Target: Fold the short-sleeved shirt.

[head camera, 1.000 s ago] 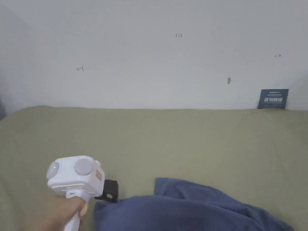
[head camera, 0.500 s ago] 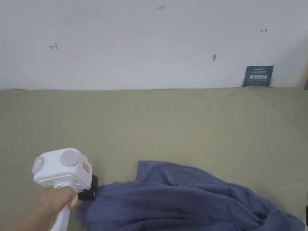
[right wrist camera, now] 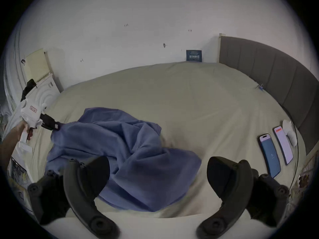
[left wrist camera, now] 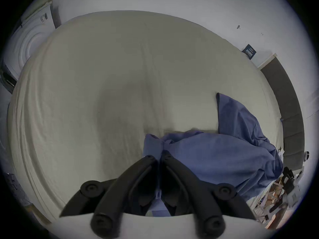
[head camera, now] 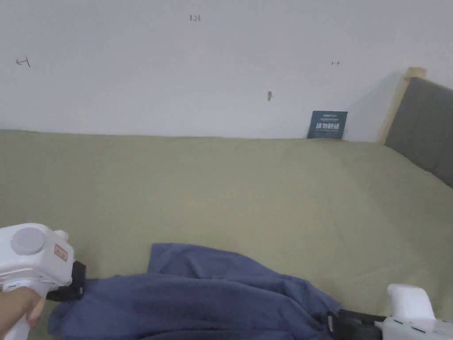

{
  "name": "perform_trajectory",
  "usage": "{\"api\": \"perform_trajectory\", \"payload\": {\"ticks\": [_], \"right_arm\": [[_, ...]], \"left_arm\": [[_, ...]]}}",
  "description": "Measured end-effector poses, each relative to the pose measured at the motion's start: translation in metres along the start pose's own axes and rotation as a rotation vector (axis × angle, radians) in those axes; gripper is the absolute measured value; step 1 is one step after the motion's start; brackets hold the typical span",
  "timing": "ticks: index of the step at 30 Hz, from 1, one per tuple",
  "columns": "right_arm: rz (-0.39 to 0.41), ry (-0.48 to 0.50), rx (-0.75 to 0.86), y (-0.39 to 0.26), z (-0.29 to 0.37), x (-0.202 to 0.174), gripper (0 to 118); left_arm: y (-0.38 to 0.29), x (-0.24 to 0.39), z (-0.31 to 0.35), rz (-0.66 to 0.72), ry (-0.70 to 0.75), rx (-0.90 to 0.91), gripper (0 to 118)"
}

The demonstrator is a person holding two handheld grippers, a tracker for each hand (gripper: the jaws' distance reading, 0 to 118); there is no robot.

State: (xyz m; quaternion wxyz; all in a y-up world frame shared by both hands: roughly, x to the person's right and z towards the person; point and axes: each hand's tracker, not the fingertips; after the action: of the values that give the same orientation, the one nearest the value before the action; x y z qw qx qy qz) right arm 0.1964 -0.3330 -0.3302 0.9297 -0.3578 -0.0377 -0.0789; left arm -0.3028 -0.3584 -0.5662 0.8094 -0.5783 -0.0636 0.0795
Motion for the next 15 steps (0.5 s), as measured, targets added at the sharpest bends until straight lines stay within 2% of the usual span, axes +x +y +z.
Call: {"api": "perform_trajectory", "payload": {"ticks": [3, 4, 5, 6, 7, 9, 11, 15], "right_arm": [[0.029, 0.002, -0.054, -0.006, -0.011, -0.005, 113], [0.046, -0.012, -0.082, -0.008, -0.015, -0.006, 107], [0.056, -0.015, -0.097, -0.008, -0.017, -0.007, 78], [0.065, -0.015, -0.099, -0.007, -0.018, -0.008, 25], [0.076, -0.02, -0.098, -0.009, -0.019, -0.006, 10], [0.038, -0.039, -0.098, -0.009, -0.016, 0.002, 10], [0.008, -0.015, -0.061, -0.003, -0.009, 0.0, 10], [0.036, -0.004, 0.021, 0.014, 0.006, -0.009, 10]], "left_arm": [[-0.007, 0.003, 0.003, 0.001, -0.008, 0.003, 4], [-0.005, 0.002, 0.005, -0.001, -0.011, 0.005, 4], [-0.006, 0.003, 0.006, -0.002, -0.012, 0.01, 4], [-0.008, 0.004, 0.007, -0.002, -0.014, 0.017, 4], [-0.01, 0.005, 0.009, -0.002, -0.011, 0.023, 4], [-0.008, 0.004, 0.015, -0.011, -0.012, 0.051, 4], [-0.01, 0.007, 0.026, -0.036, -0.024, 0.095, 4], [0.0, 0.007, 0.058, -0.032, -0.072, 0.219, 4]]}}
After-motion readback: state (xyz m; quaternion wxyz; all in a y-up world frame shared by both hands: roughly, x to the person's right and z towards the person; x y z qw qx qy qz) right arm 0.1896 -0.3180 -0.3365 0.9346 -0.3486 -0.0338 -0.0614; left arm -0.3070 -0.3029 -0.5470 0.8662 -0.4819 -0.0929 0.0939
